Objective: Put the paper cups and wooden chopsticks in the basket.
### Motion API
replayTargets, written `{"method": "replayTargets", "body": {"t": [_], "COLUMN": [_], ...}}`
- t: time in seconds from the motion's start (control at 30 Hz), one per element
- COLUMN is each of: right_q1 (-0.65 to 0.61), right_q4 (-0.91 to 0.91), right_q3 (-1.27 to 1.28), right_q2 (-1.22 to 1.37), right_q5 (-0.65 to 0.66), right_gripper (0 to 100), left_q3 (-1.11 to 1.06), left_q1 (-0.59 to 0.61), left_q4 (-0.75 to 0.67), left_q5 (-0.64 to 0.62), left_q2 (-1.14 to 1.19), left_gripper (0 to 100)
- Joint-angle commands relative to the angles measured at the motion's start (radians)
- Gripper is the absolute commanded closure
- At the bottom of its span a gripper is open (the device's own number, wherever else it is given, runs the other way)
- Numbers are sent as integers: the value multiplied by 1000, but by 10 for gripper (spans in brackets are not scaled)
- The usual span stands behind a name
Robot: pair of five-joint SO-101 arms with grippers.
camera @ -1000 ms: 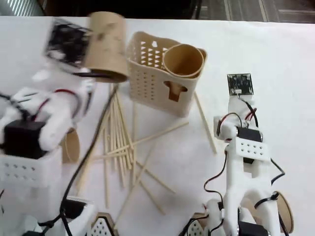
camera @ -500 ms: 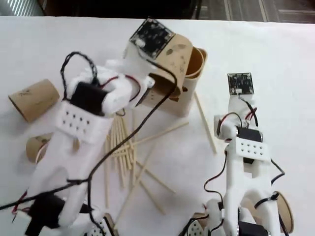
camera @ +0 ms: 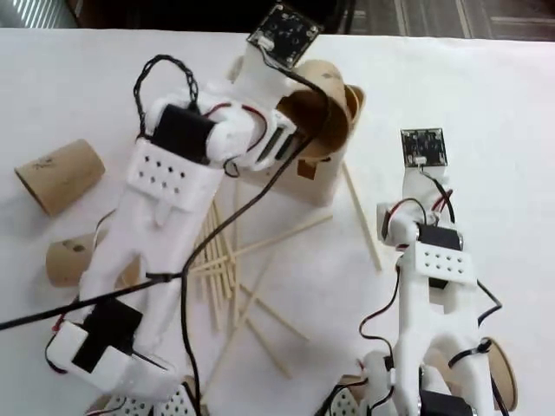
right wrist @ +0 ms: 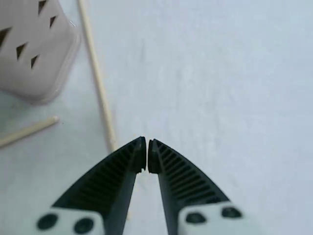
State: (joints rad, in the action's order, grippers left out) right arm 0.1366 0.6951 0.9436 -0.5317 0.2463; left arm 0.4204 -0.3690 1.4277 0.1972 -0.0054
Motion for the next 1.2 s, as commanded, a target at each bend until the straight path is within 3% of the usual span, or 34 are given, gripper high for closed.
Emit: {"method": "replayTargets", "body": {"t": [0.0,0.2,0.67,1.17], "right_q1": [5,5,2,-22], "right_q4": [-15,-15,-15,-15], "right_q3": [-18,-18,-17,-15], "right_q2": [-24,-24,-24,-24], "right_q5": [-2,0,0,2], "right_gripper": [974,974,974,974], "left_q3": [110,207,163,163], "left_q1": [-7,-8,38,61], "left_q4": [5,-20,-284,-465], "left_q5": [-8,-11,-63,-97], "left_q2": [-4,2,162,271], "left_gripper": [752,752,754,755]}}
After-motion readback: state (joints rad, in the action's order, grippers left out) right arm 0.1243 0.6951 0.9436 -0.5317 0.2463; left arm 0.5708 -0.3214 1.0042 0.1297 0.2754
